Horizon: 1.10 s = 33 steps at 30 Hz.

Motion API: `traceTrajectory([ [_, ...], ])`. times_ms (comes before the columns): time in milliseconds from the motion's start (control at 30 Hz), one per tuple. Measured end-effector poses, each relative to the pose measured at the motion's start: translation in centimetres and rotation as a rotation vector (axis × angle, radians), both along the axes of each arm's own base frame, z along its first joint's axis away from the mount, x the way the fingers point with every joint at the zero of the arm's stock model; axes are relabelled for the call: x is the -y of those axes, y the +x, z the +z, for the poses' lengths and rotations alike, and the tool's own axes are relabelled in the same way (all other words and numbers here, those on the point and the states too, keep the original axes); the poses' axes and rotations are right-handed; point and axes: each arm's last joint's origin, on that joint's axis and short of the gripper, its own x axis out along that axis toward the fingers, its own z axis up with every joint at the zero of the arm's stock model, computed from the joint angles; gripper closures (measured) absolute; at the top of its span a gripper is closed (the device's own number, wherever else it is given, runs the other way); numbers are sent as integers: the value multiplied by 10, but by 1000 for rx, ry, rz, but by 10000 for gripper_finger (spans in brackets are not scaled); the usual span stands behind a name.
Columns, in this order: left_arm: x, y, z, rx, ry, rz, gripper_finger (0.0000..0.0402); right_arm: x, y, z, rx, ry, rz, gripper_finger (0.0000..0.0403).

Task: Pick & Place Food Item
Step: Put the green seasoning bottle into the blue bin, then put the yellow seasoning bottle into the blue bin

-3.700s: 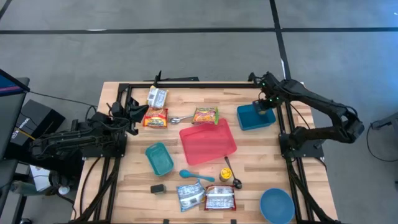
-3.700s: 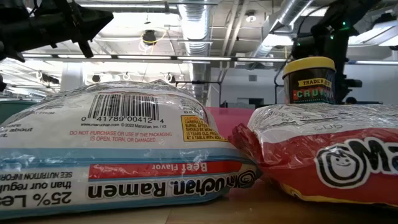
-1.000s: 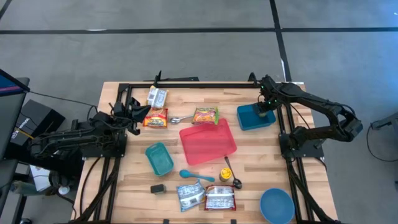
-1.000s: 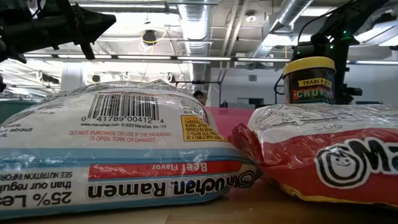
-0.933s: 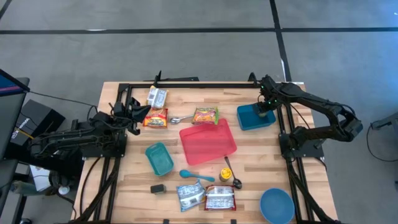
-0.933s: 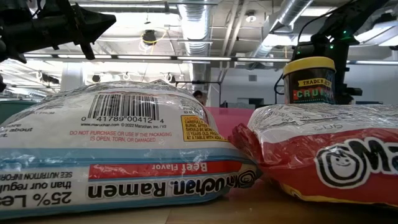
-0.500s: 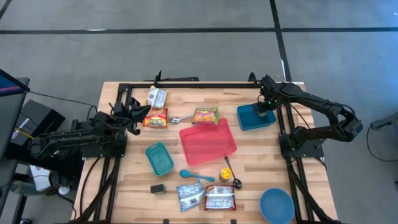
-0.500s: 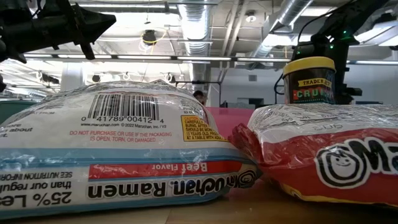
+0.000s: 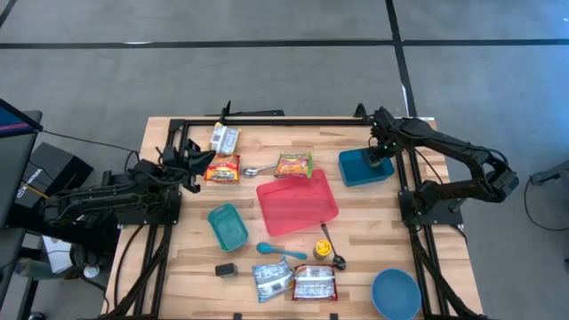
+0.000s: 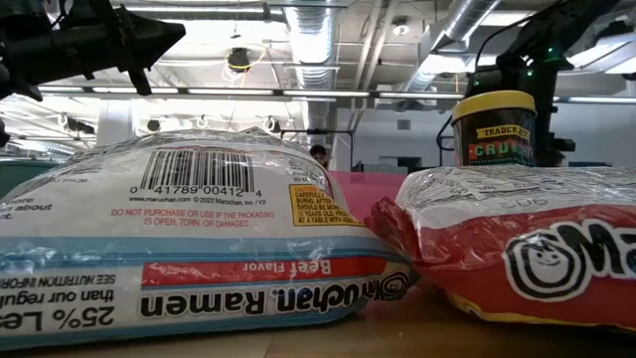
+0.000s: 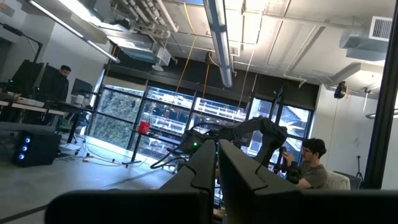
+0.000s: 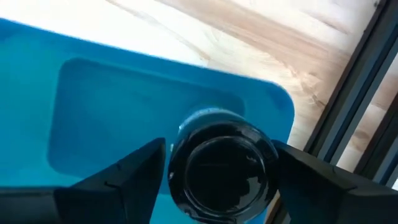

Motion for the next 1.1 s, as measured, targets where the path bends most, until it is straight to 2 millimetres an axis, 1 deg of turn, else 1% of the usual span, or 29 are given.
traceTrajectory([
  [167, 0, 0, 0, 0, 0, 0, 389, 4, 4, 13, 27, -31, 3, 126],
  [433, 0, 0, 0, 0, 0, 0, 389, 4, 10, 30, 42, -45, 19, 126],
  [800, 0, 0, 0, 0, 0, 0, 389, 8, 23, 56, 118, -132, 61, 126],
  [967, 0, 0, 0, 0, 0, 0, 389, 4, 33, 64, 153, -165, 108, 126],
  [1100, 0, 0, 0, 0, 0, 0, 389, -4, 43, 67, 177, -180, 164, 126],
])
